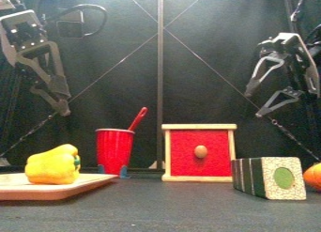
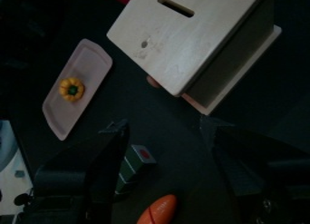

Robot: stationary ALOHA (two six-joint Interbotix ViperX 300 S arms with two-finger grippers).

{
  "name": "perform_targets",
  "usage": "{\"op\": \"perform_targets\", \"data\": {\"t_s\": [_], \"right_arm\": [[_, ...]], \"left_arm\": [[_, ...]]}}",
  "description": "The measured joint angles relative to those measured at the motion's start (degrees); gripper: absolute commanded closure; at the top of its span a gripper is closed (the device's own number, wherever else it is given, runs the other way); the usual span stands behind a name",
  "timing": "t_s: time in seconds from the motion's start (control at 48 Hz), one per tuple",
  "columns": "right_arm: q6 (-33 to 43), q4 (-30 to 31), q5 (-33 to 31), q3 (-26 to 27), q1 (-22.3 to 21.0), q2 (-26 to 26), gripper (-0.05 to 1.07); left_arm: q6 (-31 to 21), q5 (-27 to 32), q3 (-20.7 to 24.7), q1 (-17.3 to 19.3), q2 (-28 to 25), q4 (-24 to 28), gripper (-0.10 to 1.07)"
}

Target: Grab knife

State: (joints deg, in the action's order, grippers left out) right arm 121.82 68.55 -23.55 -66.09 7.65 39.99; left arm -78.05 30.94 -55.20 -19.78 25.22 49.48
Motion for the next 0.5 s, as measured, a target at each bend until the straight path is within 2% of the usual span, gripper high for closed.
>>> {"op": "perform_targets", "data": {"t_s": [0.208, 0.5], "right_arm": [[0.0, 2.7, -0.4, 1.0, -0.4, -0.4, 0.07], [0.1, 16.5, -0.7, 5.9, -1.4, -5.3, 0.07]], "left_arm": [[0.0, 1.8, 1.1, 1.0, 1.7, 1.6, -0.03], [-0.2, 7.4, 2.2, 4.4, 6.7, 7.5, -0.03]]}}
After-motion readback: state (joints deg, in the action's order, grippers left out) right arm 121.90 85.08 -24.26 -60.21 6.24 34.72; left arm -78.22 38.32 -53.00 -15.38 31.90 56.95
